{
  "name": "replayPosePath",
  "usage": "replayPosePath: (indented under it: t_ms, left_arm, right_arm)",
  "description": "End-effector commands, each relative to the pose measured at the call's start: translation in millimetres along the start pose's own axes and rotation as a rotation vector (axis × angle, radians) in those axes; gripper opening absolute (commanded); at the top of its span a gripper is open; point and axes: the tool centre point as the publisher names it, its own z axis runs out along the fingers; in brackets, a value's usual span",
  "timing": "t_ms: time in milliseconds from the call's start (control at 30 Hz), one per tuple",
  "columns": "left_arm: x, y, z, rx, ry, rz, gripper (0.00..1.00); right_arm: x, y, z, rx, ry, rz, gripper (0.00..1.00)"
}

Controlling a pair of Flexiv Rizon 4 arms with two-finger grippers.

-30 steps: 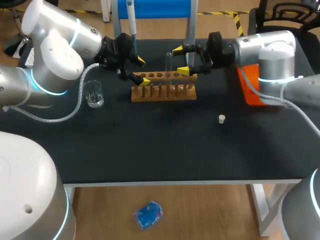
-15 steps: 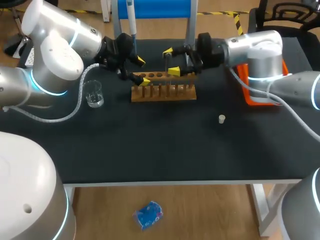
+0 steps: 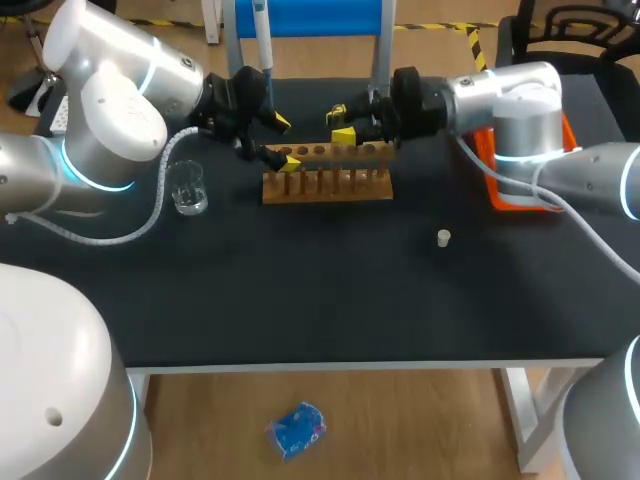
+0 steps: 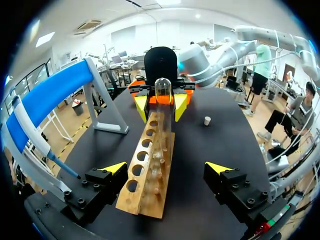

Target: Invert the test tube, pick up the pipette, mount the tip to pipette, aspirate from beaker and dispense into the tube, eject the tip, return the pipette, and cap with the stopper.

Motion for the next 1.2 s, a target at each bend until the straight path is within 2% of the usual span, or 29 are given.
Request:
replayPosePath:
  t_ms: [33,133,233,267,1200]
  left_arm:
    - [-0.5,-0.6,-1,-0.004,0.003,-0.001,1.0]
    - [-0.5,-0.6,-1,-0.004,0.003,-0.001,1.0]
    - [-0.5,-0.6,-1,-0.004,0.003,-0.001,1.0]
    - [-0.5,-0.6,-1,-0.004,0.003,-0.001,1.0]
    - [-0.5,-0.6,-1,-0.004,0.003,-0.001,1.0]
  right_arm:
    - [1,0,0,-0.001,0.001,0.001,0.38]
    - [1,0,1,-0.002,0.002,0.001,0.24]
    - [3,1,2,-0.003,0.002,0.0,0.02]
    - [2,2,2,-0.003,0.002,0.0,0.0]
    - [9,21,-3,-0.008,-0.006,-0.018,0.0]
